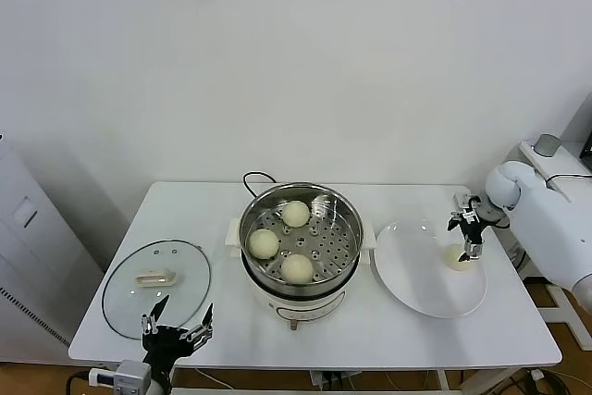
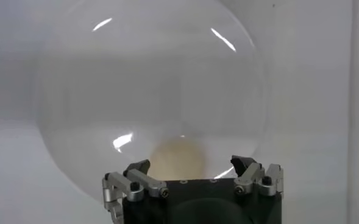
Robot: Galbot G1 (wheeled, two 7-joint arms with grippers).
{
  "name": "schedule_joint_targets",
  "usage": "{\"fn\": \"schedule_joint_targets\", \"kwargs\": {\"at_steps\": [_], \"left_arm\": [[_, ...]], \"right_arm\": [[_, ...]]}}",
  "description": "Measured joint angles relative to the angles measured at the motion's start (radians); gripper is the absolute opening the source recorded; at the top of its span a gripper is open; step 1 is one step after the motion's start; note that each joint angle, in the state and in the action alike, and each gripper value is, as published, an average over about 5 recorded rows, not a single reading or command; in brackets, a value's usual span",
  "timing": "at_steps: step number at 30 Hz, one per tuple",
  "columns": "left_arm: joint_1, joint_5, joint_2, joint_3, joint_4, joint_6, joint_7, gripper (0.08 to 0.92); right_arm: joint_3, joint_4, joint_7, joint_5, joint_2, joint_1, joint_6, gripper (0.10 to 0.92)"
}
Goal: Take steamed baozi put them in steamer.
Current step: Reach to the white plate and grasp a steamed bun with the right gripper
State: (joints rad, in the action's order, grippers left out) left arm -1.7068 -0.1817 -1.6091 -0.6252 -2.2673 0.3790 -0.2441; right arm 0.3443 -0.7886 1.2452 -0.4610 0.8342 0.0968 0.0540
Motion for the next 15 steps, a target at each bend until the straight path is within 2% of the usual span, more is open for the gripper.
{"fn": "schedule_joint_targets", "kwargs": {"at_steps": [15], "left_arm": [[0.014,-0.015,0.0,-0.001,0.017,0.002,-0.001,0.823]], "right_arm": [[-0.059,0.068,-0.032,-0.073,0.034,0.042,0.027,0.823]]}}
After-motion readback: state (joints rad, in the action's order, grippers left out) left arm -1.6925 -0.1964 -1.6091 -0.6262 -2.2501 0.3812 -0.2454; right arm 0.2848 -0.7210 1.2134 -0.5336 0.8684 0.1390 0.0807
